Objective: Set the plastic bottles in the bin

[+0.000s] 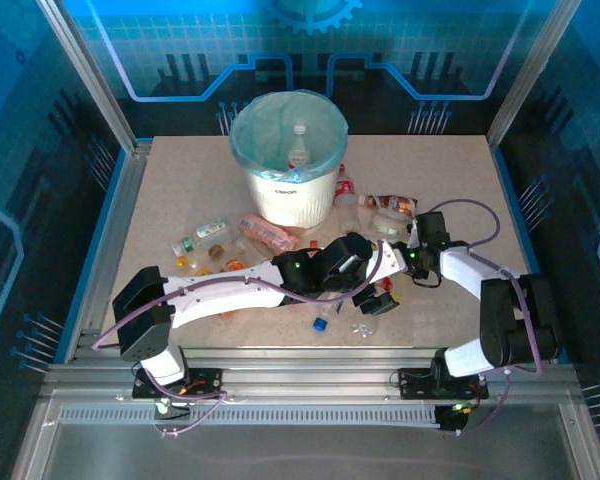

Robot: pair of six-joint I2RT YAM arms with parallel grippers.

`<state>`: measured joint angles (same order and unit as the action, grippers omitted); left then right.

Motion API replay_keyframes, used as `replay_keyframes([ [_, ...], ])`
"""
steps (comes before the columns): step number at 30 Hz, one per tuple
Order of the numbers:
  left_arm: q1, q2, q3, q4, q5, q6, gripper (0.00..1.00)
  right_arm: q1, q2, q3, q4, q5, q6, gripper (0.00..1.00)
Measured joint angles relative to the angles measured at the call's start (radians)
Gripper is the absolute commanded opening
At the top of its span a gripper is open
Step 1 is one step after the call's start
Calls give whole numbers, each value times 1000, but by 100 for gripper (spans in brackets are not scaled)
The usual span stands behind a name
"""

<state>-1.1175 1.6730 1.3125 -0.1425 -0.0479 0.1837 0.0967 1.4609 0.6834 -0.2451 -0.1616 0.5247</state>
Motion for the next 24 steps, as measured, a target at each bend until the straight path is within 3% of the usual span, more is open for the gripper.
replay_keyframes([
  [5,0,0,0,0,-1,2,94,1,50,26,34,-16,16,52],
  [12,0,0,0,0,-7,2,94,2,58,39,53,-35,35,45],
  [24,0,0,0,-2,-7,1,94,10,51,24,64,-42,75,46],
])
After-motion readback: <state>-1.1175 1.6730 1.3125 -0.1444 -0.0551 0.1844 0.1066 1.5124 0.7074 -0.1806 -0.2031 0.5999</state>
